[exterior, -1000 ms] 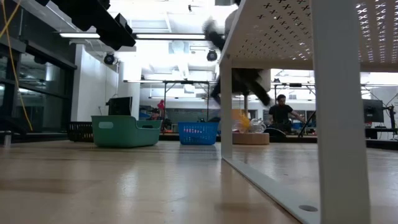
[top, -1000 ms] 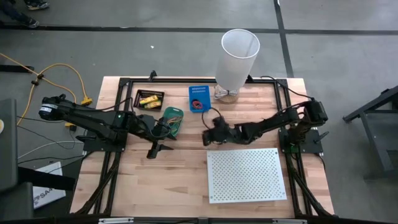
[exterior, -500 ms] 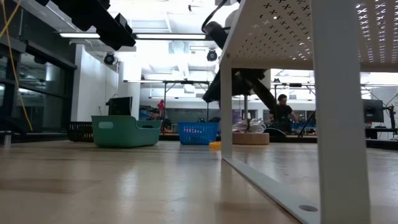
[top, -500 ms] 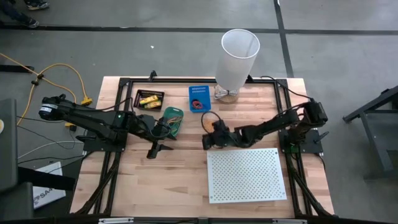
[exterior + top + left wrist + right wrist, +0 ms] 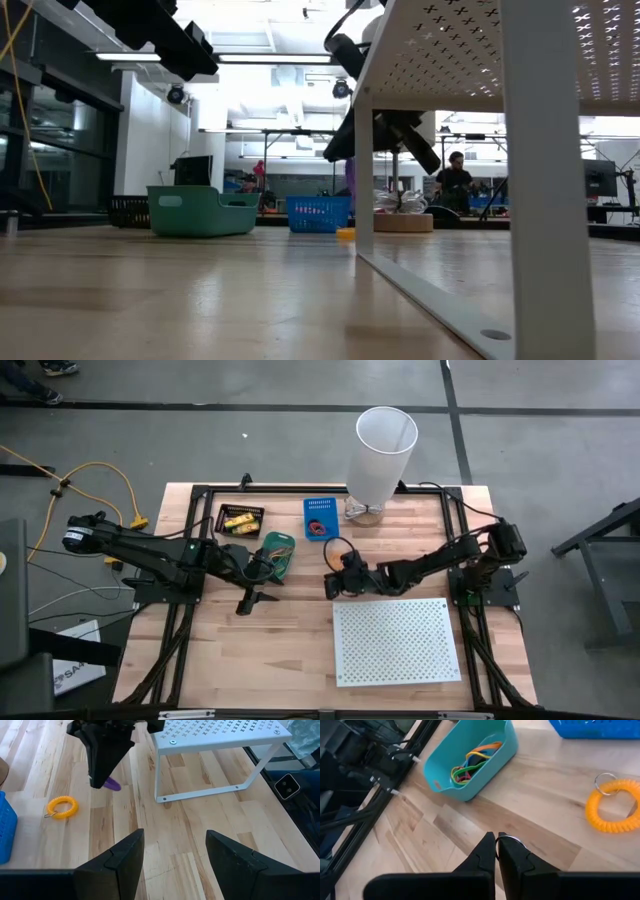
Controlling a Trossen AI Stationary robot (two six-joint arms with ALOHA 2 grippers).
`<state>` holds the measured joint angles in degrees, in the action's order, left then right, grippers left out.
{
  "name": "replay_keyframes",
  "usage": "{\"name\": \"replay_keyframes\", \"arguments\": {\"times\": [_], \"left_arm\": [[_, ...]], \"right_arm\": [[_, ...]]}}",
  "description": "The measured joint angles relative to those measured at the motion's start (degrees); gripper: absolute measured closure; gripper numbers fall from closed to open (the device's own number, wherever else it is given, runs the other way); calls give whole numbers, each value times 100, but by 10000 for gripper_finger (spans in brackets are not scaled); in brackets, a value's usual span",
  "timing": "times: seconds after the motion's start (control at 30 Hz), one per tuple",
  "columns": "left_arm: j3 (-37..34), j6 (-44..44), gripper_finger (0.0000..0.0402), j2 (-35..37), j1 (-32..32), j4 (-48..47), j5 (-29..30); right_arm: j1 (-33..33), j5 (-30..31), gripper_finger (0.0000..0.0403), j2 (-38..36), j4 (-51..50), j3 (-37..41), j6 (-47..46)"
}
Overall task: Pick & Place Office Desk Supplies
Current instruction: Put the purple spring keychain into the blue bin
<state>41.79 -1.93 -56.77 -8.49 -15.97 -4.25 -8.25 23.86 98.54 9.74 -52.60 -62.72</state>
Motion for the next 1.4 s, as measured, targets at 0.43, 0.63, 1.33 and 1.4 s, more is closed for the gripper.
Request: {"name": "replay_keyframes", "arguments": {"times": [0.43,0.63,1.33,1.4], "left_arm": [[1,0,195,-2,1,0,0],[1,0,195,-2,0,0,0],[1,0,195,-1,1,0,0],[1,0,195,-2,0,0,0]], "right_arm": [[216,-228,399,0,665,0,689],[600,-708,399,0,1266,0,1391],[1469,-2288,399,-31,1915,0,2661],[1420,-2214,399,-31,1896,0,2779]]}}
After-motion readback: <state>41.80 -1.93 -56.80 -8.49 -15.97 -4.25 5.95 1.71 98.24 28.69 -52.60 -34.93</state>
